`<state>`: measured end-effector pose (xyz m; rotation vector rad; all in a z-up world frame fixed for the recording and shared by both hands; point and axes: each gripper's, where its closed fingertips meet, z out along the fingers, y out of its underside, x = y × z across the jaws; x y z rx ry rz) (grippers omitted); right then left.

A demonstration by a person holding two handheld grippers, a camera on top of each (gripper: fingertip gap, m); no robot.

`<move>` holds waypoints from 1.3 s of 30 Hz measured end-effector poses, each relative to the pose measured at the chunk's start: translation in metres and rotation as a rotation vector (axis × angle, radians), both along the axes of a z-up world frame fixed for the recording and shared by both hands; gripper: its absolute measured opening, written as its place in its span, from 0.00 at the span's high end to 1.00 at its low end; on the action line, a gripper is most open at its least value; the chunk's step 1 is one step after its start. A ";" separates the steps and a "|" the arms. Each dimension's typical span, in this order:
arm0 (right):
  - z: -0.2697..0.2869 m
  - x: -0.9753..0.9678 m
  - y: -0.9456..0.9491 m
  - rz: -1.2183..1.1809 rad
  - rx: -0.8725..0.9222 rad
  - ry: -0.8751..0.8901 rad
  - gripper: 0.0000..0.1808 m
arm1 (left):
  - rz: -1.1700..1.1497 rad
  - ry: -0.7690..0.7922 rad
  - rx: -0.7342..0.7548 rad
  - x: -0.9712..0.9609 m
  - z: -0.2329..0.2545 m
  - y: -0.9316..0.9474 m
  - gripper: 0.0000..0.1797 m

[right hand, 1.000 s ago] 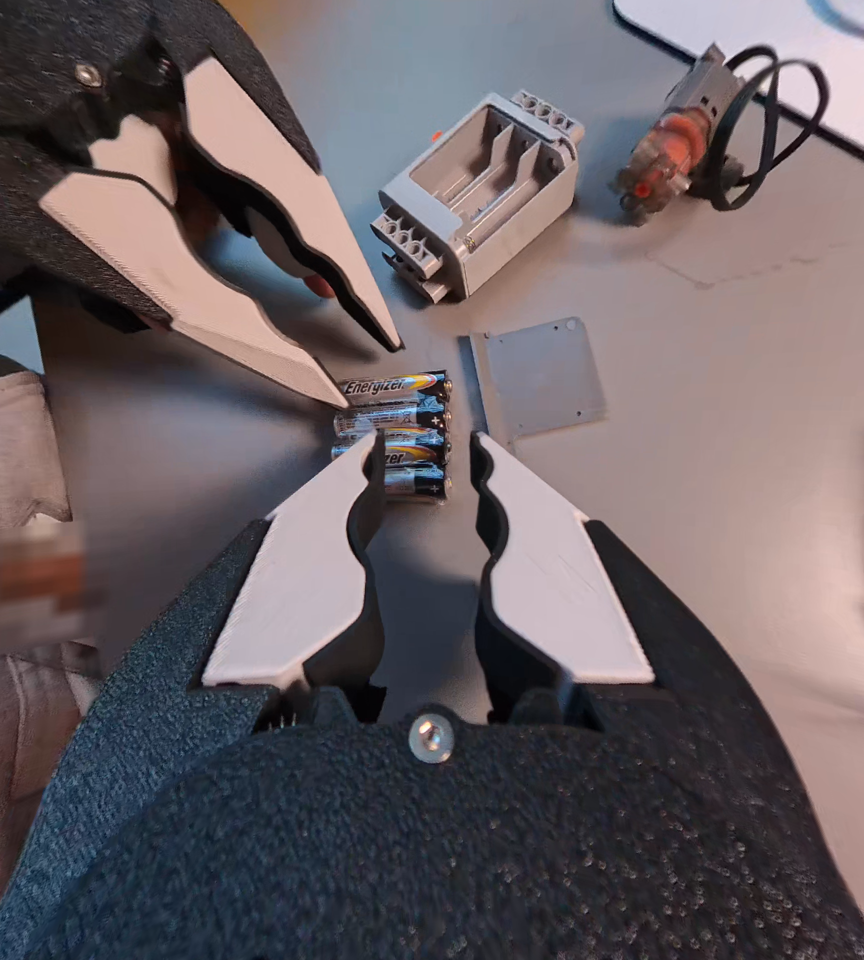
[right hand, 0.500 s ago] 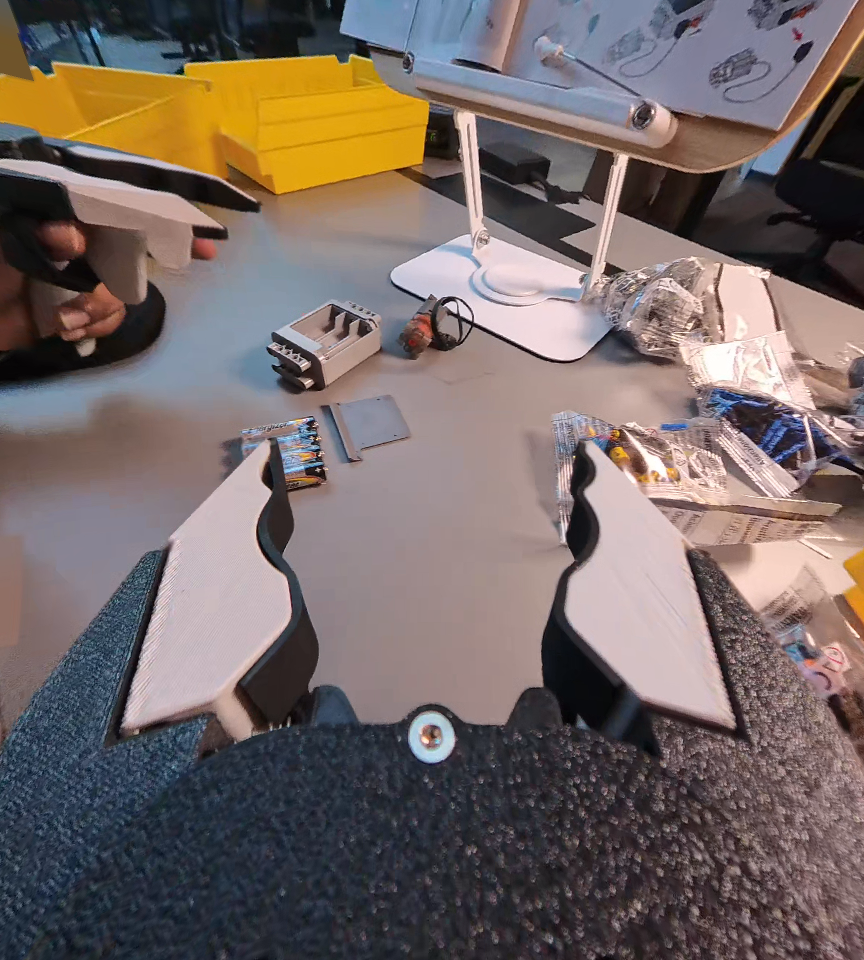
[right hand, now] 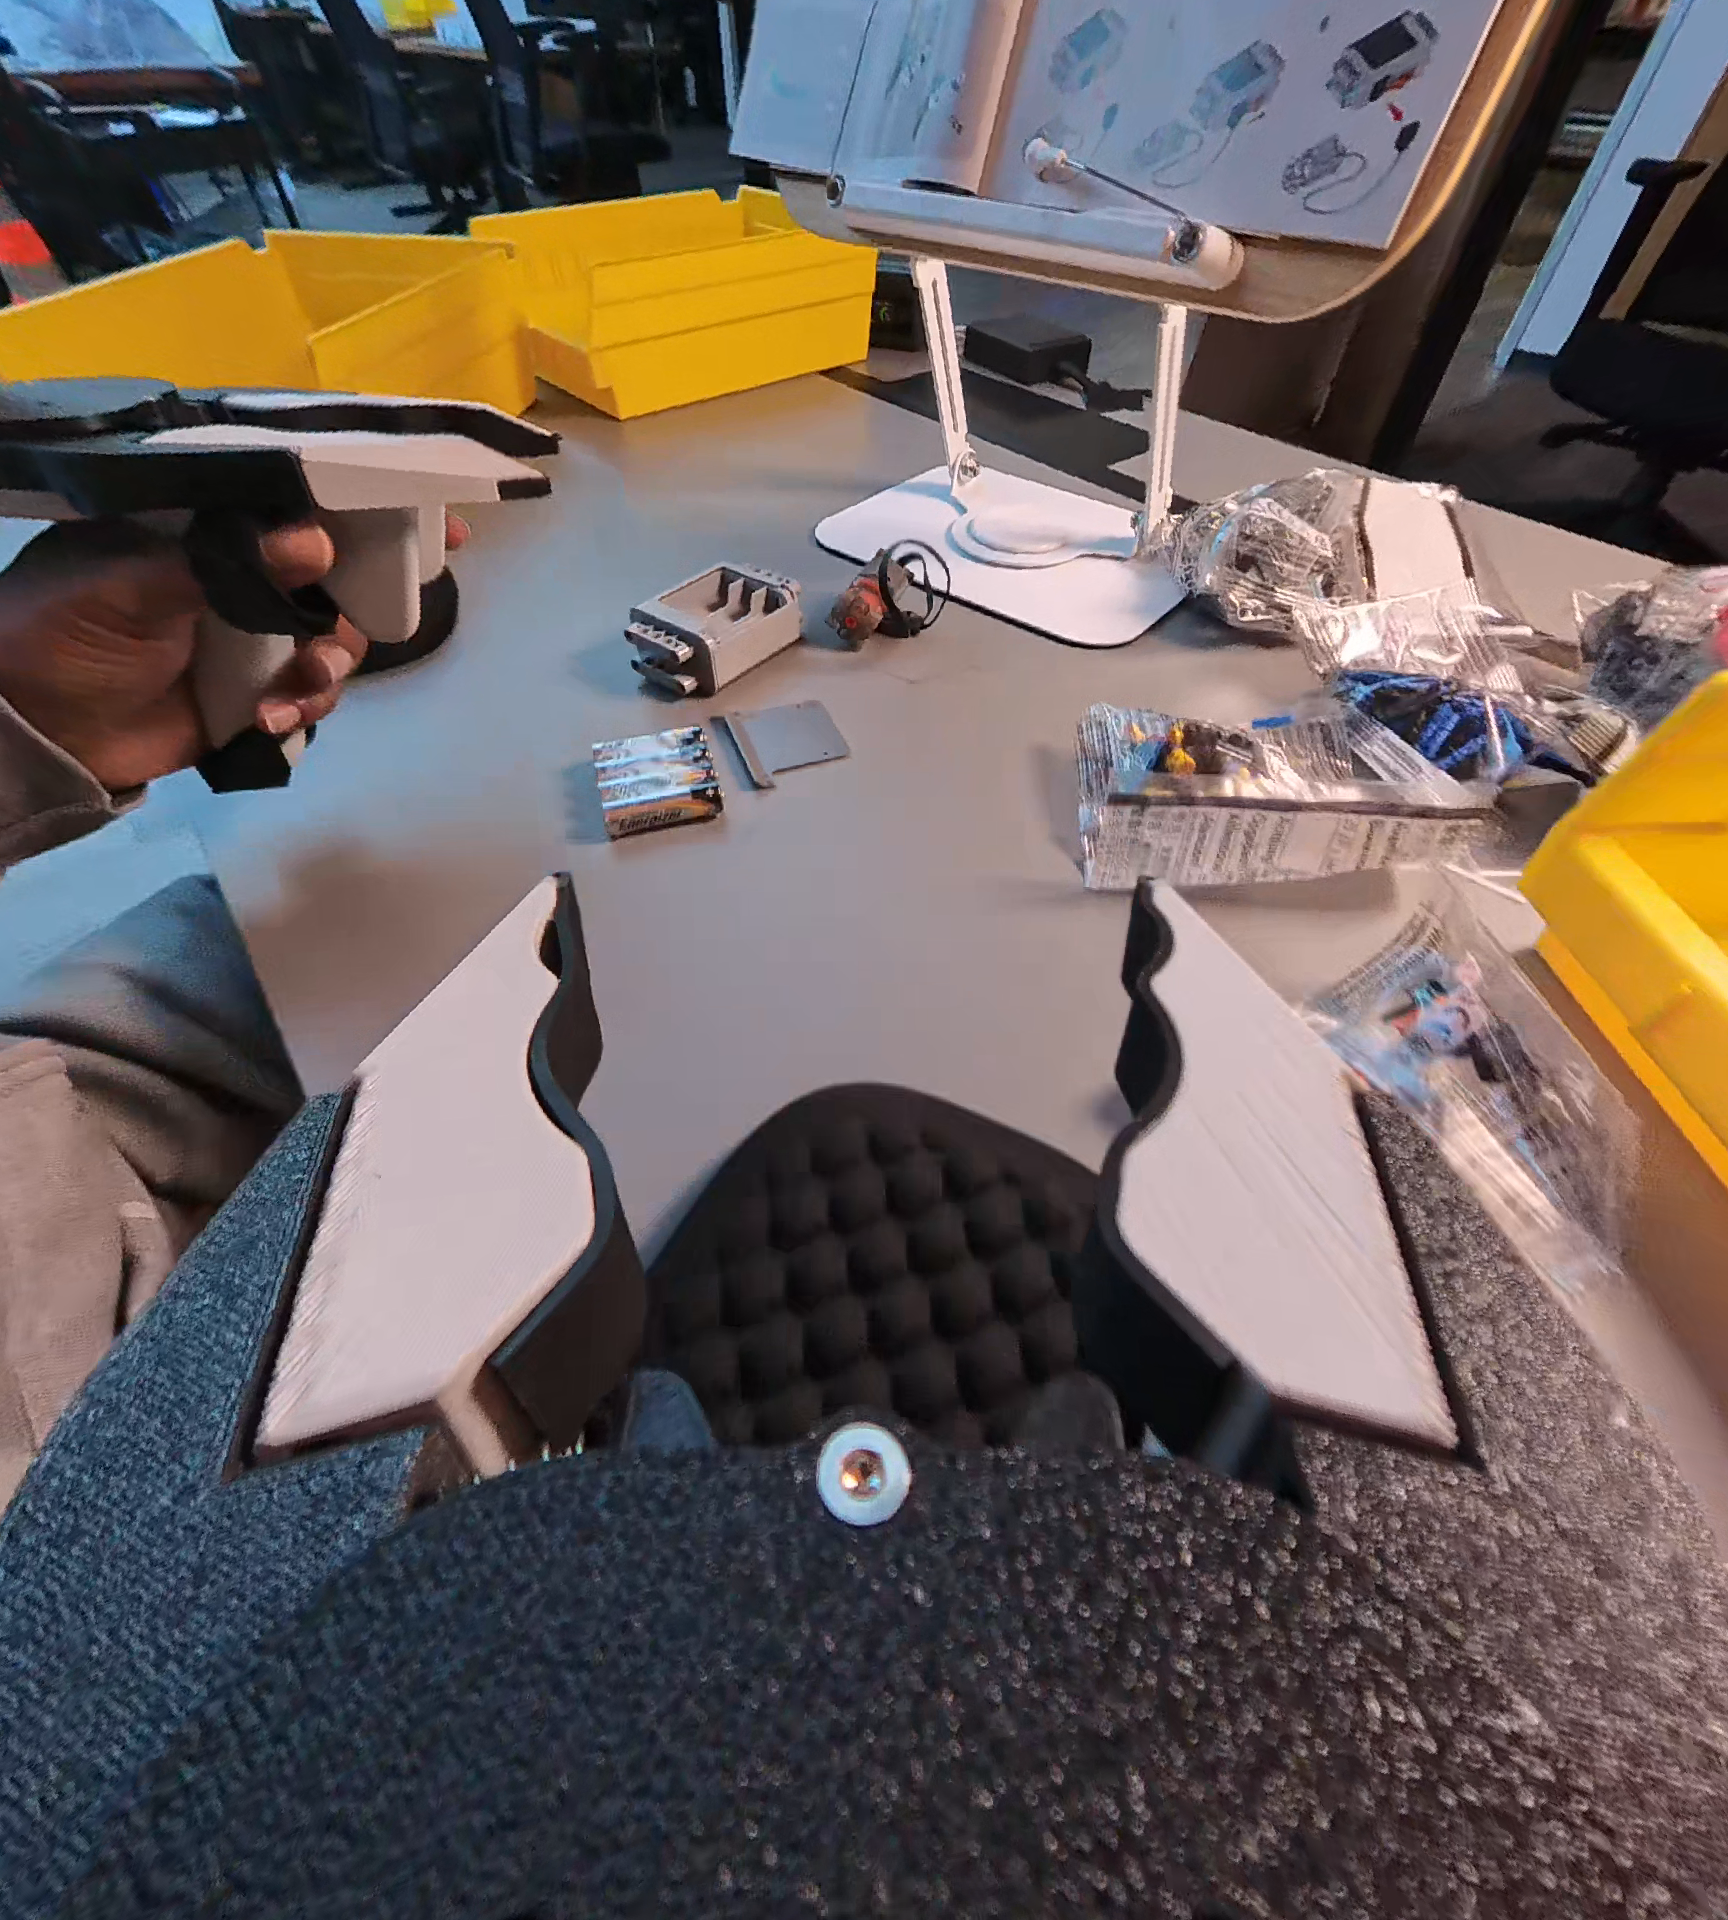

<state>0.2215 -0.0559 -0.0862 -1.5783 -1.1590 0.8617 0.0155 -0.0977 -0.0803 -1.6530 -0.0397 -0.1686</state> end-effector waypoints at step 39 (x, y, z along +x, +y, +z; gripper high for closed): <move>0.009 0.923 0.195 -0.329 -0.463 -0.618 0.66 | 0.023 0.219 0.056 0.454 0.045 0.076 0.84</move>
